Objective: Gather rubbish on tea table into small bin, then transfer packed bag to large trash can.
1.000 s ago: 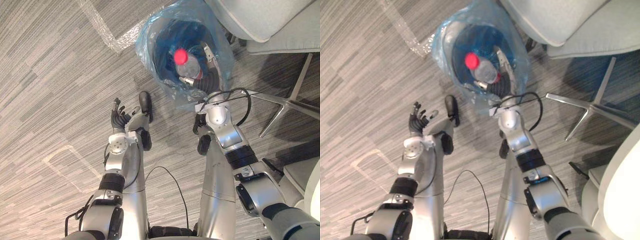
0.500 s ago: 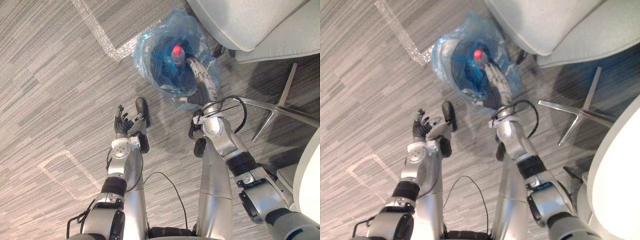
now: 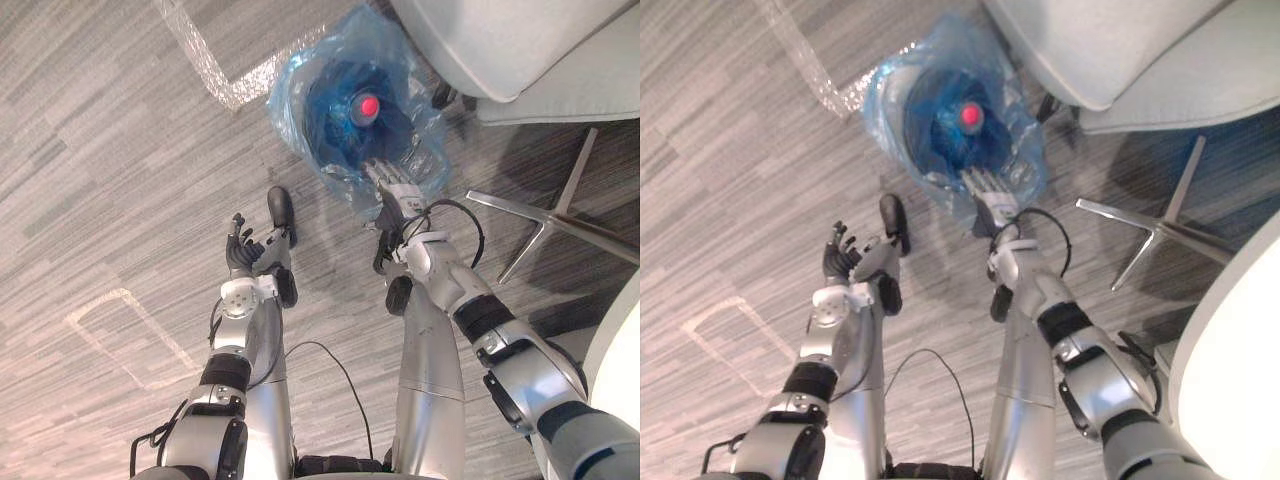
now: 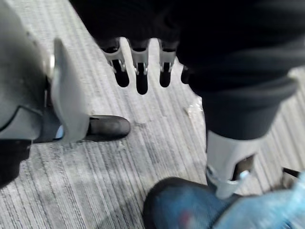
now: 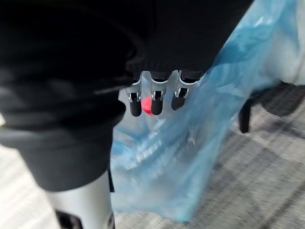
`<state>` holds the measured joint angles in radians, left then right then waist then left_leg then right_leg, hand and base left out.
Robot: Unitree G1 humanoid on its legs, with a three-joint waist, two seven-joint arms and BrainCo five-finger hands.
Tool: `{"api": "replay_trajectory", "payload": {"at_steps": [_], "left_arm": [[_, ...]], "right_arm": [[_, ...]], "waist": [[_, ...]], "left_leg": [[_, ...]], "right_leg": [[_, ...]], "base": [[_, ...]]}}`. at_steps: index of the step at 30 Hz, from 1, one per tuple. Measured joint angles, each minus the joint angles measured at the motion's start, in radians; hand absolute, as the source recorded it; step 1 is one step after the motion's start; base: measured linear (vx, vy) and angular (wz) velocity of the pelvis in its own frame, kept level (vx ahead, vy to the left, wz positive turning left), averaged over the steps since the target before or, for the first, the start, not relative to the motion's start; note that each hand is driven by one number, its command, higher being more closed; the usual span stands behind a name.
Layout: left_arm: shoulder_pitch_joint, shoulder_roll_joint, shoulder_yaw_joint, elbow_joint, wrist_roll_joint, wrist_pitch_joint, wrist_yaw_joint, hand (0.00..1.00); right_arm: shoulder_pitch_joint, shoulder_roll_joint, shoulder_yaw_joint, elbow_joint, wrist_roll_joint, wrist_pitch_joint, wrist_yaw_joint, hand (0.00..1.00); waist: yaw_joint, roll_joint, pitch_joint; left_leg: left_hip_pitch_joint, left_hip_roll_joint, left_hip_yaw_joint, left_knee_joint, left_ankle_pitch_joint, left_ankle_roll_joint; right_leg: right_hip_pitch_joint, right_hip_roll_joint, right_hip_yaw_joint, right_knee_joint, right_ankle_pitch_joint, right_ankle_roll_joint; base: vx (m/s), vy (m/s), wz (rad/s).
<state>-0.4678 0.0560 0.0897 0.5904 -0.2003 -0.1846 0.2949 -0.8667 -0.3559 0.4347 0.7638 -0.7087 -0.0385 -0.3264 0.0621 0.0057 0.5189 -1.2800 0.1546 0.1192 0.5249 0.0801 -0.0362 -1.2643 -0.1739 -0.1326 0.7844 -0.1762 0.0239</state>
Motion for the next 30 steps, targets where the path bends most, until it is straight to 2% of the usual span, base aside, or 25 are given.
{"api": "replay_trajectory", "payload": {"at_steps": [1, 8, 12, 16, 21, 28, 30], "left_arm": [[-0.003, 0.002, 0.0, -0.002, -0.004, -0.005, 0.007, 0.0], [-0.008, 0.0, 0.002, -0.02, -0.09, -0.018, 0.011, 0.0], [-0.009, -0.002, 0.006, -0.031, -0.118, -0.027, 0.006, 0.0], [-0.009, -0.011, 0.007, -0.032, -0.118, -0.027, 0.004, 0.0], [-0.009, -0.013, 0.007, -0.032, -0.114, -0.023, 0.002, 0.0], [0.001, -0.03, -0.006, -0.031, -0.092, -0.003, -0.02, 0.0], [0.043, -0.03, -0.029, -0.032, -0.077, -0.003, -0.023, 0.0]], "right_arm": [[-0.012, 0.001, 0.0, 0.014, -0.002, 0.006, -0.005, 1.0], [-0.078, 0.01, -0.033, 0.091, -0.035, 0.043, -0.03, 1.0], [-0.081, 0.012, -0.035, 0.087, -0.029, 0.043, -0.029, 1.0], [-0.071, 0.028, -0.029, 0.075, -0.011, 0.043, -0.027, 1.0], [-0.039, 0.034, -0.032, -0.008, 0.006, 0.037, -0.029, 1.0], [0.035, 0.043, -0.049, -0.131, 0.014, 0.025, -0.033, 1.0], [0.092, 0.058, -0.048, -0.166, 0.018, 0.019, -0.034, 1.0]], "waist": [[0.0, 0.0, 0.0], [0.011, 0.0, 0.0], [0.012, 0.0, 0.0], [0.01, 0.0, 0.0], [0.008, 0.0, 0.0], [0.008, 0.0, -0.001], [0.009, -0.006, -0.058]], "left_leg": [[-0.01, -0.003, -0.006, -0.001, 0.004, -0.002], [-0.036, -0.017, -0.002, -0.052, 0.015, -0.001], [-0.048, -0.018, 0.005, -0.057, 0.047, 0.006], [-0.048, -0.019, 0.004, -0.053, 0.049, 0.003], [-0.041, -0.016, -0.004, -0.051, 0.045, 0.004], [0.053, -0.007, 0.009, -0.065, 0.045, 0.004], [0.058, -0.004, 0.014, -0.071, 0.043, 0.003]], "right_leg": [[-0.008, -0.002, -0.004, 0.006, -0.001, -0.001], [-0.047, -0.031, -0.029, 0.021, -0.022, -0.011], [-0.061, -0.037, -0.032, 0.031, -0.023, -0.011], [-0.059, -0.038, -0.032, 0.033, -0.024, -0.009], [-0.046, -0.038, -0.043, 0.032, -0.022, -0.012], [0.045, -0.03, -0.04, 0.01, -0.019, -0.01], [0.048, -0.022, -0.031, -0.005, -0.018, -0.002]], "base": [[-0.01, -0.026, 0.21], [-0.03, -0.028, 0.23], [-0.03, -0.028, 0.07], [-0.05, -0.024, 0.01], [-0.06, -0.02, -0.01], [-0.05, -0.024, -0.07], [-0.03, -0.024, -0.15]]}}
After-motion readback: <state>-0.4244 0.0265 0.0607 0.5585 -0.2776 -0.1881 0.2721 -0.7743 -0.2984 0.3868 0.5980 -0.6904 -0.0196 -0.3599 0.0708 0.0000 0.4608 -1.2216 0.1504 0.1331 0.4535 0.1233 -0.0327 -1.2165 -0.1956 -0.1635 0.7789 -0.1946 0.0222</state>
